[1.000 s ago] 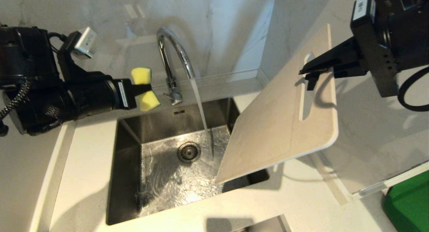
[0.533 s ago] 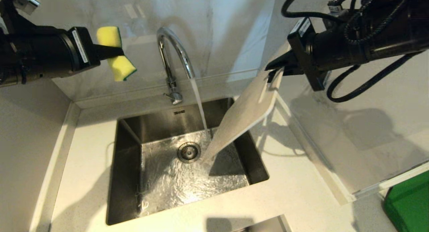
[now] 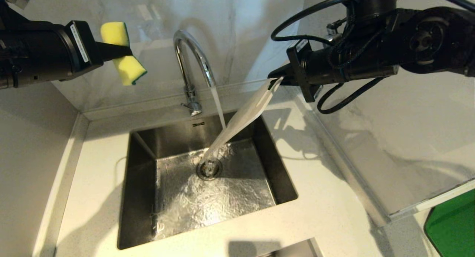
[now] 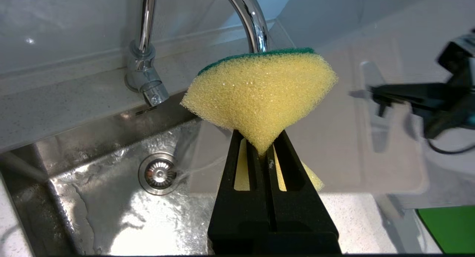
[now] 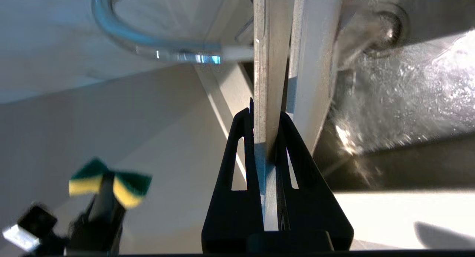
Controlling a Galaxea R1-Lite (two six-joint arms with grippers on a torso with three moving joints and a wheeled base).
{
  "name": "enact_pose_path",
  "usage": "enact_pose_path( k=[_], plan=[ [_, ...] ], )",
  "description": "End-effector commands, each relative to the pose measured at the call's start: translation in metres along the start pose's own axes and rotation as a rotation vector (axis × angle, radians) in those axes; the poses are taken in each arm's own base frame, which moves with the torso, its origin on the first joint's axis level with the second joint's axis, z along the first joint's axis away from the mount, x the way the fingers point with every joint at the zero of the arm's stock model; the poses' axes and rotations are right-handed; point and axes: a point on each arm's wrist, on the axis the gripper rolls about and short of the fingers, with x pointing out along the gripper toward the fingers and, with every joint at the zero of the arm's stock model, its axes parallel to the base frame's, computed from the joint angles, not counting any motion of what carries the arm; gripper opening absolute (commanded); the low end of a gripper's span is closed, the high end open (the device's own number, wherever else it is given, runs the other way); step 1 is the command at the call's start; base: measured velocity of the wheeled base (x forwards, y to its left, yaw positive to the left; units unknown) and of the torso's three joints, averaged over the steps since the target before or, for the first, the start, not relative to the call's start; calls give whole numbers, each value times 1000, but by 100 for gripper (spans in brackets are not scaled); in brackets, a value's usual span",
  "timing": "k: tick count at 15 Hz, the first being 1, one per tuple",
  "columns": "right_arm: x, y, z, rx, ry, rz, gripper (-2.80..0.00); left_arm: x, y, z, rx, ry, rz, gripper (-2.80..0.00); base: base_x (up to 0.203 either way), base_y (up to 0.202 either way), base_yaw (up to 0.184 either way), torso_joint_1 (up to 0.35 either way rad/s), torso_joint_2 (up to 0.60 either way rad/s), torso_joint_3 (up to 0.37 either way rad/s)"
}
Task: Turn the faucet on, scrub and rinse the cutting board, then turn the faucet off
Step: Scrub the cutting board underwater
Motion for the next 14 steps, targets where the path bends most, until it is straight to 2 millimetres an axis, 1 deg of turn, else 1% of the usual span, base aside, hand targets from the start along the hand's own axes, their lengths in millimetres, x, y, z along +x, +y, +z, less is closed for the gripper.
enact_pose_path(
  k=[1, 2, 4, 7, 9, 11, 14],
  plan=[
    [24, -13, 4, 23, -4, 14, -280, -4, 0, 1, -2, -4, -1, -280, 0, 0, 0, 0, 0, 0],
    [31, -16, 5, 22, -10, 27, -280, -7, -1, 1, -2, 2, 0, -280, 0, 0, 0, 0, 0, 0],
    [38, -18, 7, 15, -19, 44, -280, -14, -1, 3, -1, 13, 3, -280, 0, 0, 0, 0, 0, 0],
    [39, -19, 7, 17, -17, 44, -280, -21, -1, 3, -2, 15, 3, -280, 0, 0, 0, 0, 0, 0],
    [34, -15, 6, 16, -19, 45, -280, -24, -1, 2, -2, 13, 2, -280, 0, 0, 0, 0, 0, 0],
    [10, 1, 4, 7, -28, 59, -280, -25, -1, 0, -4, 21, -3, -280, 0, 0, 0, 0, 0, 0],
    [-39, 25, -7, 18, 7, 40, -280, -25, 2, -10, -2, 47, 6, -280, 0, 0, 0, 0, 0, 0]
  ],
)
